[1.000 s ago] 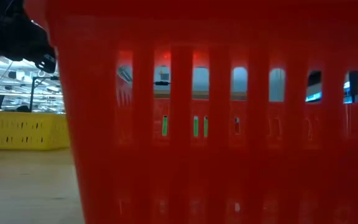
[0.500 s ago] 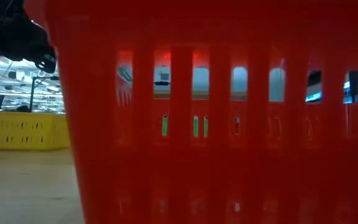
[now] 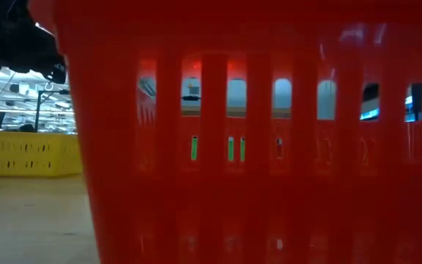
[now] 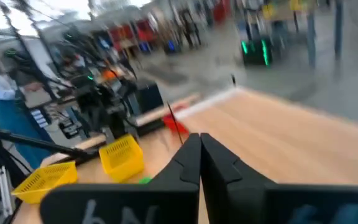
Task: Stack baskets on shelf by color
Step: Put the top right yellow bin on the shelf
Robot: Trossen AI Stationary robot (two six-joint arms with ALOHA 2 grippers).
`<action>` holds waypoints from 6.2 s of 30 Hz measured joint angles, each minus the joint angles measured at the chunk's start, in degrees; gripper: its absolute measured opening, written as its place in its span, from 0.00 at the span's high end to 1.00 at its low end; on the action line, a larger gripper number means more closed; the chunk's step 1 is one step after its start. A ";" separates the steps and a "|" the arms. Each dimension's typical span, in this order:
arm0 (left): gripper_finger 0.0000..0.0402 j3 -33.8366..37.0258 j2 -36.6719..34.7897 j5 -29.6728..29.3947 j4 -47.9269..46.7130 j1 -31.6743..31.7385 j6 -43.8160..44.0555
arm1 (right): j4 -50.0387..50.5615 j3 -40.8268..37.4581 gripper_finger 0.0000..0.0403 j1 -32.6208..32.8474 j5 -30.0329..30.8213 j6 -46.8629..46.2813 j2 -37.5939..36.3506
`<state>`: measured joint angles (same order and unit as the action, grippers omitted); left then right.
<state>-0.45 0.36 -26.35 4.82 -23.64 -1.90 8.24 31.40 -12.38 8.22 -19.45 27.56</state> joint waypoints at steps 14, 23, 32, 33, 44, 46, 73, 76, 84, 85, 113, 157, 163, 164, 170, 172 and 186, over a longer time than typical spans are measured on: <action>1.00 -8.52 1.40 -6.90 -0.89 -0.02 -7.34 | 56.16 35.17 1.00 -0.02 2.18 -23.55 28.00; 1.00 -21.44 13.10 -14.59 -11.49 -0.02 -7.58 | 68.13 38.86 0.98 -1.47 -1.56 -30.91 37.52; 1.00 -30.75 23.48 -20.69 -17.63 -0.01 -2.96 | 69.08 38.57 0.84 -6.71 -5.77 -17.03 41.91; 1.00 -31.51 24.22 -20.68 -18.32 -0.02 -2.35 | 69.12 38.57 0.82 -7.16 -5.76 -14.13 42.40; 1.00 -36.40 29.99 -19.18 -21.29 -0.02 0.25 | 73.44 38.49 0.79 -13.24 -5.72 -4.76 51.14; 1.00 -36.50 30.33 -19.17 -21.31 -0.02 0.27 | 73.66 38.49 0.79 -13.41 -5.66 0.86 52.64; 1.00 -36.50 30.45 -19.17 -21.29 -0.02 0.43 | 76.40 38.42 0.79 -11.68 -9.63 30.23 46.25; 1.00 -36.50 30.45 -19.17 -21.29 0.00 0.43 | 76.04 38.42 0.79 -11.10 -15.44 31.93 44.82; 1.00 -36.50 30.45 -18.99 -21.29 0.00 0.32 | 72.44 37.60 0.79 -6.69 -19.74 34.61 43.86; 1.00 -36.50 30.42 -18.31 -21.29 0.00 0.30 | 71.50 36.66 0.79 -5.97 -20.46 35.02 43.86; 1.00 -63.47 52.33 0.36 -51.32 8.04 19.81 | 54.35 14.20 0.84 -1.18 -10.32 33.27 43.93; 1.00 -63.45 52.68 2.08 -51.30 8.59 19.33 | 69.26 33.09 1.00 -1.16 -17.76 25.52 53.19; 1.00 -63.45 52.68 2.05 -51.53 8.59 19.33 | 79.12 47.92 1.00 -1.16 -16.09 24.96 53.19; 1.00 -63.45 52.68 2.05 -51.54 8.59 19.33 | 80.37 50.51 1.00 -1.16 -14.50 24.21 53.19; 1.00 -63.43 52.68 2.05 -51.75 8.63 19.33 | 81.49 65.52 1.00 -1.90 -6.82 24.24 54.35; 1.00 -63.43 52.67 2.05 -51.73 8.63 19.33 | 81.34 70.65 1.00 -2.62 -3.92 24.35 55.84; 1.00 -63.41 52.41 1.92 -50.57 8.63 19.44 | 79.48 103.64 1.00 -15.57 -4.99 49.05 77.94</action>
<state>-63.86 52.77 -24.43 -45.76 -15.00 17.54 87.72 135.04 -27.95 3.23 29.60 105.50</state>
